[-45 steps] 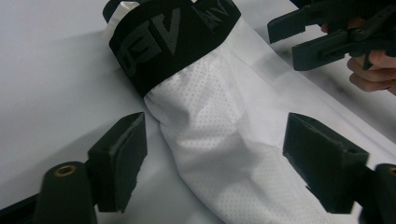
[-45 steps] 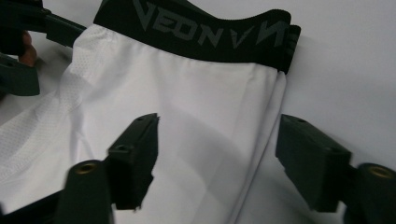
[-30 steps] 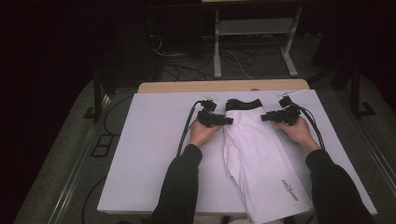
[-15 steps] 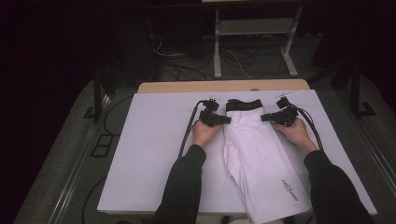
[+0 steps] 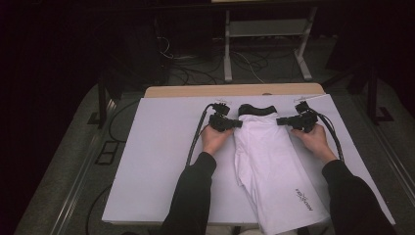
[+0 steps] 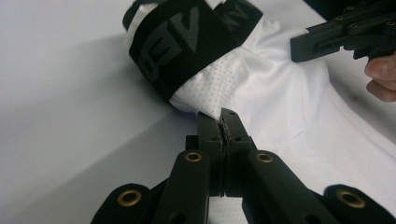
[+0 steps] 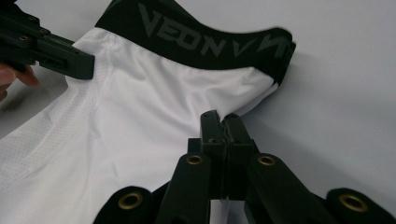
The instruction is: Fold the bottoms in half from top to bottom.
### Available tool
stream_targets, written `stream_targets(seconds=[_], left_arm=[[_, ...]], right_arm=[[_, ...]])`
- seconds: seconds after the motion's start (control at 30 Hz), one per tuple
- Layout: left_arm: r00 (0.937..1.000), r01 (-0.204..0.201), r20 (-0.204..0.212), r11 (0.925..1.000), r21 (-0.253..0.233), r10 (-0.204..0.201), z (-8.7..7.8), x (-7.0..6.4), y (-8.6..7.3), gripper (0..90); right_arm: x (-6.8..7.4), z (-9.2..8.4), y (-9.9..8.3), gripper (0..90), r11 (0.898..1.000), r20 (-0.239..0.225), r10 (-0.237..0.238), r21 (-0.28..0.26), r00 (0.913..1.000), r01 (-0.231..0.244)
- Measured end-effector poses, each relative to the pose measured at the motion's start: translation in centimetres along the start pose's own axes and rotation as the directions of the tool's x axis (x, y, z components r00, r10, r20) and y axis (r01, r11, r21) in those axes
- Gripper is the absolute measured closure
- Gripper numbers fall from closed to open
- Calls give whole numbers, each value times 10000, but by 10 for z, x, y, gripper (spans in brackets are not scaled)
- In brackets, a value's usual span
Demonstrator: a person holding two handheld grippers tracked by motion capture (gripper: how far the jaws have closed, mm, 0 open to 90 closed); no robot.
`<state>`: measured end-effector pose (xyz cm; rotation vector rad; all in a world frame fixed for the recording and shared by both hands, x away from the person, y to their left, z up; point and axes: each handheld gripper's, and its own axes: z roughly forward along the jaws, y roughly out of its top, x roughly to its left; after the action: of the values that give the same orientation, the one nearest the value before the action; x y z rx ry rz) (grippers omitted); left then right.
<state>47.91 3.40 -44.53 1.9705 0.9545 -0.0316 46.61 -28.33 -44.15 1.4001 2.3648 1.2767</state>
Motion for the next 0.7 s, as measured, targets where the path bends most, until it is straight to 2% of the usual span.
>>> stream_targets(seconds=[0.13, 0.3, 0.5, 0.7], left_arm=[[9999, -70, 103, 9999, -105, 71, -6, -5, 0, 881], [9996, -86, 263, 9998, -198, 91, -11, -9, -1, 881], [9984, 102, 551, 9997, -215, -90, -17, -15, -2, 879], [9973, -23, 732, 9996, -280, 44, -24, -24, -2, 879]], right_arm=[[5, -7, 0, 875, 9997, -62, -218, -74, 9997, 218], [8, -13, 0, 873, 9994, -150, -268, -231, 9995, 265], [15, -20, -1, 873, 9983, -278, -511, -292, 9983, 503], [18, -29, -3, 874, 9969, -275, -690, -395, 9972, 679]])
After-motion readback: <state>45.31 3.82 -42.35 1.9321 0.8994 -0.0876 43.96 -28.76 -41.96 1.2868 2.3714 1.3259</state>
